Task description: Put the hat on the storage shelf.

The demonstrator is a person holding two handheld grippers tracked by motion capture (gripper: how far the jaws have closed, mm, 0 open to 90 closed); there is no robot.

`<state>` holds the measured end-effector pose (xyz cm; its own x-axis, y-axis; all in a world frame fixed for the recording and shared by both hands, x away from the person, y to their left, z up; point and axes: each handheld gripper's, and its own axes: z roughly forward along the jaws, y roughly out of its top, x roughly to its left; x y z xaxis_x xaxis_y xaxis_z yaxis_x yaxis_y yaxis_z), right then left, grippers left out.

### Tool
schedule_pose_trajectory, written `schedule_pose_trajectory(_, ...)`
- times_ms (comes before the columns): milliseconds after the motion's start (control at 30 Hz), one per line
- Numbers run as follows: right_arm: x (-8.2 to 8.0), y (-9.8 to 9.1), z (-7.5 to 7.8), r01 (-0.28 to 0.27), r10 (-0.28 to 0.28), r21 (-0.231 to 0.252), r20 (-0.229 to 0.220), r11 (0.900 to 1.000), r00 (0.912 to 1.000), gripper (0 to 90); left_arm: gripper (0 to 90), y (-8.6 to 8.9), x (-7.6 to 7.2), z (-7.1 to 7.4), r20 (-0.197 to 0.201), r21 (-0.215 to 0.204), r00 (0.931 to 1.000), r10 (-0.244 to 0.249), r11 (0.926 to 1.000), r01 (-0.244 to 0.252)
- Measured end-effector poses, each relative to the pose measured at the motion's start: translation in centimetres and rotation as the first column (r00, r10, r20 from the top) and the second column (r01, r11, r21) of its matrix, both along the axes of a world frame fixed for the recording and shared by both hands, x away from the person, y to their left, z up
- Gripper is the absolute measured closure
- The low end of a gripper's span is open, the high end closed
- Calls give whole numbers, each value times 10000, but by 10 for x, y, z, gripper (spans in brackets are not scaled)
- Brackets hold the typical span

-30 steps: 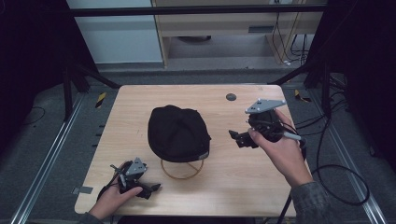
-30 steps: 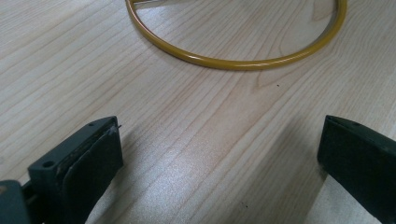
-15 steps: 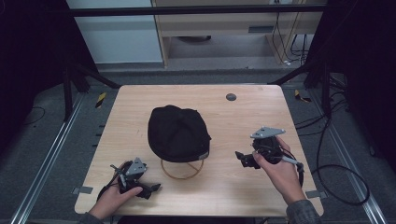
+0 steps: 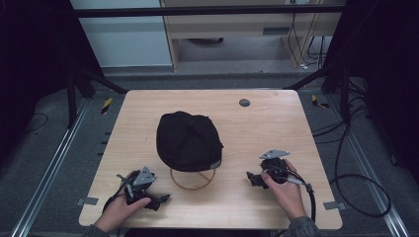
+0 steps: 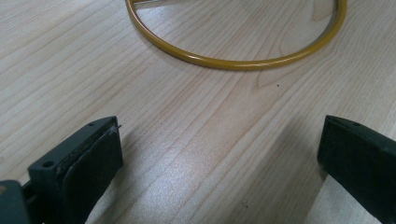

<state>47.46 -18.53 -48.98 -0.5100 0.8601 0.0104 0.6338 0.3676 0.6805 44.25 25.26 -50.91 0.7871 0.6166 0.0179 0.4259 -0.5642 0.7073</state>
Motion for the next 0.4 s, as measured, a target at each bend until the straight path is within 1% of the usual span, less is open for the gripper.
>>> schedule_pose_trajectory(67,1,4,-4,-29,29,33,-18,10000,10000,107,0,0,0,0,0,0,10000,-2,10000,2)
schedule_pose_trajectory(167,2,9,-10,-44,42,-316,-79,9995,10000,97,0,0,0,0,1,2,10000,-2,10000,2)
schedule_pose_trajectory(200,2,9,-13,-28,25,-350,-90,9994,10000,87,0,0,0,0,1,-1,10000,-1,10000,1)
schedule_pose_trajectory(233,2,9,-14,-6,5,-200,-40,9998,10000,78,0,0,0,0,0,-2,10000,0,10000,0)
schedule_pose_trajectory(400,-4,7,-20,131,-139,141,525,9998,9985,68,0,0,0,0,0,2,10000,-2,10000,2)
